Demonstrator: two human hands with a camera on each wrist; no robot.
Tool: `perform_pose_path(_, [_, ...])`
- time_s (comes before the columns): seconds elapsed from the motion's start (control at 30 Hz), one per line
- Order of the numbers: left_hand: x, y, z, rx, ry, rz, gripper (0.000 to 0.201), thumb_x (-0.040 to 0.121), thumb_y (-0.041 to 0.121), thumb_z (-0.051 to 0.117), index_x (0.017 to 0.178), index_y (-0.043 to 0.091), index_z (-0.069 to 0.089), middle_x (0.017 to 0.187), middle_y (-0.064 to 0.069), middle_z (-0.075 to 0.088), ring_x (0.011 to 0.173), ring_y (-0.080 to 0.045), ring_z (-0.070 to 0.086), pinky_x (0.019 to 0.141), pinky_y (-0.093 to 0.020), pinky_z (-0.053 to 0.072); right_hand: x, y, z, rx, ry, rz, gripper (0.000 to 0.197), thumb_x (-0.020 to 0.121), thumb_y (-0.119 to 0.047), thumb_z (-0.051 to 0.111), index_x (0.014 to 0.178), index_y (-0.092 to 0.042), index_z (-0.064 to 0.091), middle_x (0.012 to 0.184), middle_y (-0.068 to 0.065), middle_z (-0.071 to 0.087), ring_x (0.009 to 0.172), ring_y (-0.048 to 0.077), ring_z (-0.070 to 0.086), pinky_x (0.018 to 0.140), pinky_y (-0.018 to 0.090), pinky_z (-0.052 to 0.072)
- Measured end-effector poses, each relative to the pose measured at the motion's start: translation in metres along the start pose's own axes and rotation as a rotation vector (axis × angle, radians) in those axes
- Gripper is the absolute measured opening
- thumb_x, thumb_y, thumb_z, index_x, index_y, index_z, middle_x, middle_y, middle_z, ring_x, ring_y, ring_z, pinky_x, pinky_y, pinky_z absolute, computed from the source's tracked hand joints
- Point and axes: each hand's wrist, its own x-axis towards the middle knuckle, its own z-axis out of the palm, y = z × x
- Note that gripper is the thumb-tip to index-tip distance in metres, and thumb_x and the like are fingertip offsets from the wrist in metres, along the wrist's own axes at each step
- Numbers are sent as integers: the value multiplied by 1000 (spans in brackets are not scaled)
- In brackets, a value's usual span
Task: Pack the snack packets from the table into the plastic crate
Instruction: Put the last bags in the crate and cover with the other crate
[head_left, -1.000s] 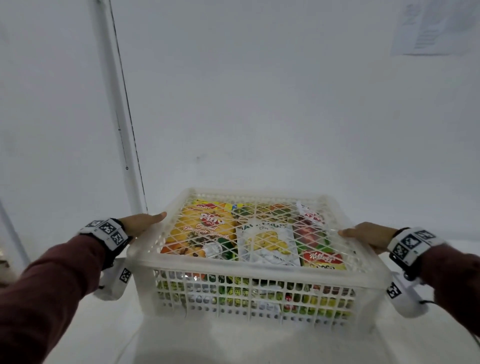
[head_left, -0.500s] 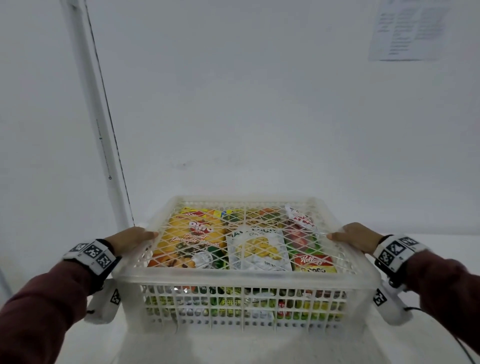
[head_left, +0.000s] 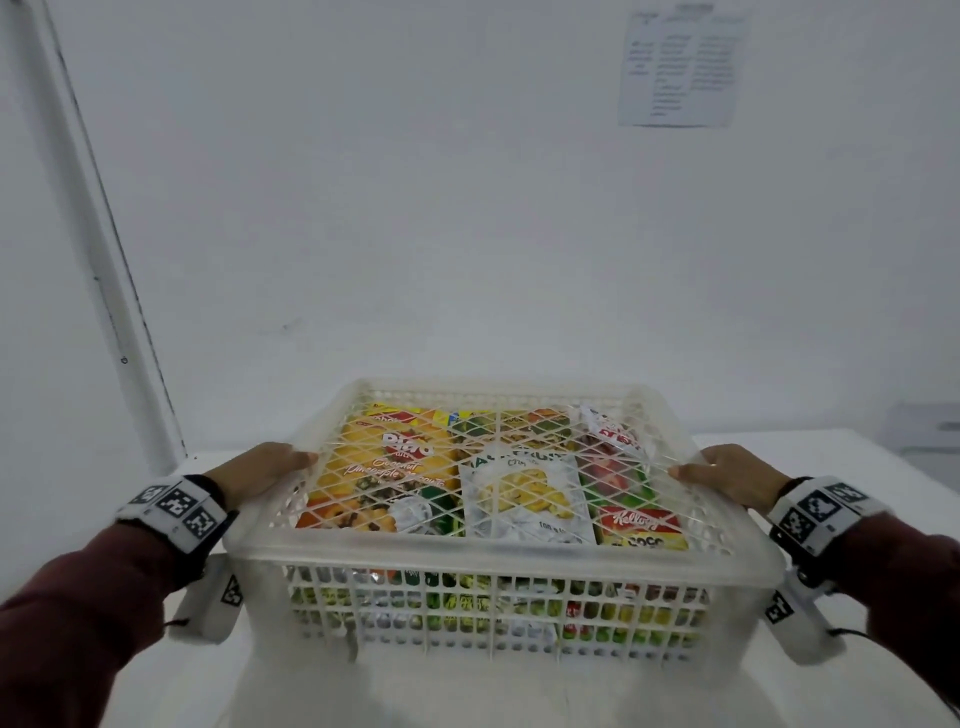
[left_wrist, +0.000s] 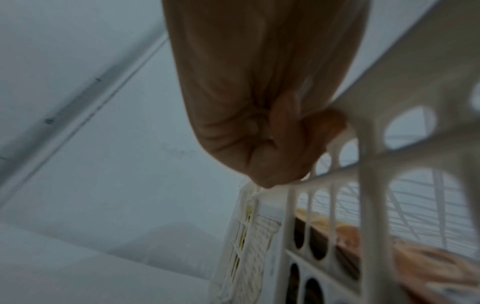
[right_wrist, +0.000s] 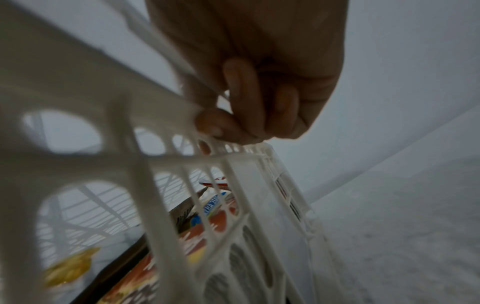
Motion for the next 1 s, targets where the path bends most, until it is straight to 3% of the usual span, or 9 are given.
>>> perform_pose_path(0.17, [6,66,53,-58,-17,36,33,97,24,43,72,3,49,72,-9,51,72,-21,47,74,-32,37,-41,67,-59,20,90,87,35,85,-29,64,61,-8,50,65,10,55,54,19,50,51,25,39])
perform_pose_path(0.3, [6,129,110,-118,-69,43,25,97,26,43,76,19,54,79,1,52,93,-21,47,85,-33,36,-80,126,-115,3,187,111,43,85,-23,64,51,-10,42,50,3,45,46,16,42,46,25,32])
perform_pose_path(0.33, [3,145,122,-105,-77,60,27,96,31,42,78,18,57,81,-1,55,94,-23,49,85,-33,38,-89,141,-128,-3,203,122,45,86,-22,64,50,-10,40,48,2,42,45,16,40,46,25,30])
perform_pose_path(0.43, [-1,191,168,-104,-149,182,65,81,54,28,88,-1,63,90,-17,64,90,-31,58,82,-38,45,-115,188,-167,-13,237,178,46,85,-24,65,50,-10,39,50,5,41,47,18,39,48,26,30])
perform_pose_path(0.53, [-3,235,212,-214,-138,122,38,95,39,34,78,14,58,81,-2,56,82,-20,52,71,-25,41,-142,234,-204,-6,288,242,44,85,-24,65,52,-8,41,52,7,44,48,19,40,49,26,29])
perform_pose_path(0.63, [-1,271,252,-152,-172,336,70,83,54,17,94,3,64,89,-8,61,87,-19,56,81,-31,43,-165,270,-234,-1,322,289,40,84,-27,66,57,-7,45,62,13,49,55,22,44,52,27,31])
perform_pose_path(0.77, [-11,322,293,-131,-192,267,32,99,21,40,68,21,49,72,5,48,69,-10,46,64,-14,36,-197,306,-266,28,366,336,45,84,-24,66,51,-10,37,52,7,38,48,19,35,49,27,27])
perform_pose_path(0.87, [-4,354,320,-108,-242,300,30,99,19,41,69,21,48,71,6,47,66,-5,44,64,-12,34,-215,331,-282,10,375,384,47,85,-23,65,52,-10,34,51,5,34,47,17,32,48,25,25])
perform_pose_path(1.0, [7,390,349,-79,-298,333,22,99,20,40,81,14,51,74,6,48,81,-15,47,66,-14,36,-221,366,-301,6,372,447,36,85,-28,63,64,-2,51,65,14,52,54,22,46,54,26,34])
